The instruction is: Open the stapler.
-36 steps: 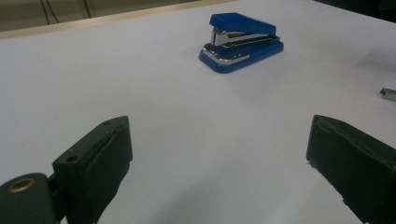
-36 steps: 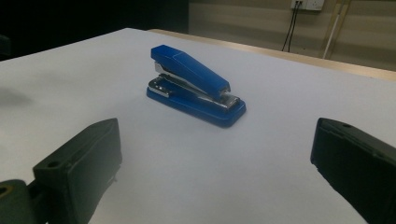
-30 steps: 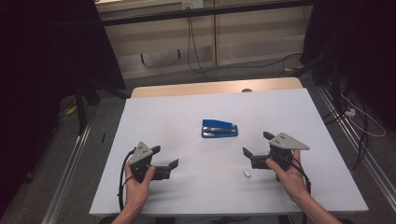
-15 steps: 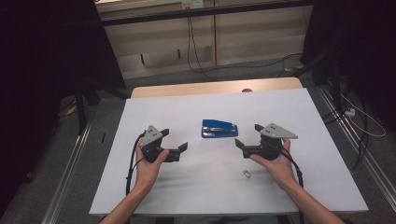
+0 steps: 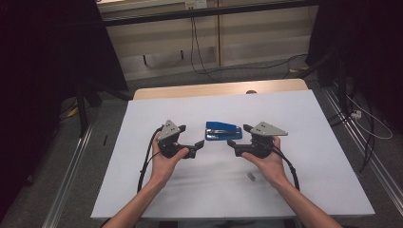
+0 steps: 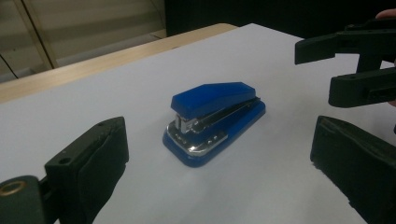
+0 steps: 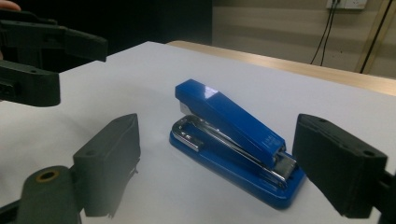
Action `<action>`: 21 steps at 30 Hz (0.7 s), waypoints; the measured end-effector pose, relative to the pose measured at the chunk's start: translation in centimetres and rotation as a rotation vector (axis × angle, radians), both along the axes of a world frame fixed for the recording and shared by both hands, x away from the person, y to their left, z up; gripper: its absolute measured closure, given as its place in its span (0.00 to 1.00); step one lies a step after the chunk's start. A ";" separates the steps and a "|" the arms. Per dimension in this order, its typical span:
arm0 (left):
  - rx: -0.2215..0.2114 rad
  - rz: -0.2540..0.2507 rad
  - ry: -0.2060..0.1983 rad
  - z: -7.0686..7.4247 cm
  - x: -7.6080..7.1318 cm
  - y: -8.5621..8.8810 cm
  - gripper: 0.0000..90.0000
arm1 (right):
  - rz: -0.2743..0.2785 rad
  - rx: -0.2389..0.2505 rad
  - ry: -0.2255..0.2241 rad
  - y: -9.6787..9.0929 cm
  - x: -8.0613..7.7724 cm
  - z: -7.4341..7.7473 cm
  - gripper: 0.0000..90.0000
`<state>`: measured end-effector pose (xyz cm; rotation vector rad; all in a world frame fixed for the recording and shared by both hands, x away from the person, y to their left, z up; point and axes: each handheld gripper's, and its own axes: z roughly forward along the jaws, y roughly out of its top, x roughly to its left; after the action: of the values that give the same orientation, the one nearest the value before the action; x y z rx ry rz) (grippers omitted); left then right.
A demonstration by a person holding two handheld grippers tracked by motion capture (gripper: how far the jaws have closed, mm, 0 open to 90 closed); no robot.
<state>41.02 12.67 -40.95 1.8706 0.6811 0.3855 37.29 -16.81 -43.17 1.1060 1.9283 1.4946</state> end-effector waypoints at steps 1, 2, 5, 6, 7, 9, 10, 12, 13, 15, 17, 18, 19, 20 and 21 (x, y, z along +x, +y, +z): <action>0.002 -0.003 -0.009 0.0 0.1 -0.1 0.05 | 0.005 -0.004 -0.003 0.2 0.1 0.0 0.19; 0.003 0.004 -0.011 0.1 0.3 -0.2 0.05 | 0.010 -0.009 -0.004 0.4 0.2 0.0 0.19; -0.009 0.013 0.000 0.0 0.8 -0.6 0.05 | 0.022 -0.015 0.003 0.8 0.6 -0.2 0.21; -0.011 0.014 -0.003 0.0 1.0 -0.7 0.05 | 0.028 -0.019 0.007 1.0 0.8 -0.3 0.22; 0.001 0.011 -0.011 -0.1 1.1 -0.9 0.05 | 0.035 -0.017 0.012 1.1 1.0 -0.4 0.24; 0.022 0.007 -0.019 -0.3 1.5 -1.1 0.05 | 0.038 -0.007 0.023 1.3 1.5 -0.4 0.26; 0.019 0.011 -0.015 -0.4 1.6 -1.2 0.05 | 0.039 -0.008 0.024 1.4 1.7 -0.5 0.27; 0.014 0.019 -0.009 -0.6 2.1 -1.2 0.05 | 0.042 -0.007 0.023 1.5 2.0 -0.6 0.31; 0.020 0.022 -0.008 -0.6 2.3 -1.3 0.05 | 0.044 -0.014 0.026 1.6 2.2 -0.6 0.32; -0.005 0.016 0.037 -0.9 2.9 -1.4 0.05 | 0.055 -0.015 0.034 1.8 2.4 -0.8 0.39; 0.009 0.019 0.046 -1.1 3.5 -1.7 0.06 | 0.063 -0.011 0.045 2.0 2.7 -0.9 0.49; 0.026 0.020 0.033 -1.1 3.7 -1.8 0.06 | 0.075 -0.004 0.057 2.2 2.8 -0.9 0.52; 0.030 0.021 0.027 -1.1 3.9 -1.9 0.06 | 0.075 -0.008 0.054 2.3 2.9 -0.9 0.53; 0.030 0.027 0.027 -1.1 4.2 -2.0 0.06 | 0.072 -0.016 0.050 2.5 3.0 -0.8 0.56; 0.026 0.032 0.026 -1.1 4.3 -2.0 0.06 | 0.077 -0.020 0.045 2.6 3.1 -0.8 0.60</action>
<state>45.36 10.68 -42.01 1.8946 0.7272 0.3925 40.40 -14.25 -44.00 1.0764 2.0328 1.4990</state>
